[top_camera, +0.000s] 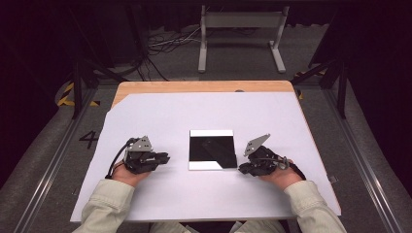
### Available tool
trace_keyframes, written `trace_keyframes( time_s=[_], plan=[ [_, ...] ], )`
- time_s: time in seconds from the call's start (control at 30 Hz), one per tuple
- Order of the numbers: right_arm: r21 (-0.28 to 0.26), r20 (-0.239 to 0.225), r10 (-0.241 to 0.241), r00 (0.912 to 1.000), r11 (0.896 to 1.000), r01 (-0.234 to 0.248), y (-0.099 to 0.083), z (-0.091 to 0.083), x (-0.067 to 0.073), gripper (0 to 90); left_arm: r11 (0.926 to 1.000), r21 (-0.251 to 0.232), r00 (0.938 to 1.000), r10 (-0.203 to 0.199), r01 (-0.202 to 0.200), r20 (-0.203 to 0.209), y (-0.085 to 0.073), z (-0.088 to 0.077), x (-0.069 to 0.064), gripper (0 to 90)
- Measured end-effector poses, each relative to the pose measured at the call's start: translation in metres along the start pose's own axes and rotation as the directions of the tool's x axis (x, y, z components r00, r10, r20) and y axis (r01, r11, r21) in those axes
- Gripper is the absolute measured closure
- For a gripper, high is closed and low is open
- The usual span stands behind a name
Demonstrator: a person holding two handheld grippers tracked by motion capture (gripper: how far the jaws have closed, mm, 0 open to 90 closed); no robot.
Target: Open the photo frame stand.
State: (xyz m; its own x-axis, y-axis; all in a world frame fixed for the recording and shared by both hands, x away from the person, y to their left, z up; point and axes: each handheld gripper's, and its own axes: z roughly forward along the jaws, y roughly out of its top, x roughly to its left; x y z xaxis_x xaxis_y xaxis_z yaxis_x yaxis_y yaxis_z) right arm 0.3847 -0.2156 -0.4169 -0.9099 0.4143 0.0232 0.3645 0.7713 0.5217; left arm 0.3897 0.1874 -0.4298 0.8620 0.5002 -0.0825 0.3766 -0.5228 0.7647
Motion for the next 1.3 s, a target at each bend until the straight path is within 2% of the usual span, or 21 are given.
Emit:
trace_keyframes(
  time_s=[0.27, 0.7, 1.07, 1.3],
  plan=[
    [0.036, 0.002, 0.037, 0.9993, 0.999, -0.037, 0.002, 0.005, -0.003, 87.0, 0.9999, 0.001, 0.9999, -0.013, 0.013, -0.005, -0.003, -0.002, -0.001, 75.8],
    [0.051, 0.003, 0.042, 0.9991, 0.998, -0.042, 0.007, 0.008, -0.003, 89.4, 0.9998, 0.013, 0.9999, -0.014, 0.014, -0.005, -0.005, -0.001, -0.002, 74.1],
    [0.008, -0.001, 0.051, 0.9987, 0.999, -0.051, 0.006, 0.001, -0.003, 89.7, 0.9999, 0.015, 1.0, 0.0, 0.0, 0.0, -0.003, 0.002, -0.003, 69.8],
    [-0.03, 0.004, 0.048, 0.9988, 0.998, -0.048, 0.007, -0.005, -0.002, 89.8, 0.9998, 0.017, 1.0, -0.007, 0.007, 0.001, -0.003, 0.004, -0.002, 67.4]
  ],
)
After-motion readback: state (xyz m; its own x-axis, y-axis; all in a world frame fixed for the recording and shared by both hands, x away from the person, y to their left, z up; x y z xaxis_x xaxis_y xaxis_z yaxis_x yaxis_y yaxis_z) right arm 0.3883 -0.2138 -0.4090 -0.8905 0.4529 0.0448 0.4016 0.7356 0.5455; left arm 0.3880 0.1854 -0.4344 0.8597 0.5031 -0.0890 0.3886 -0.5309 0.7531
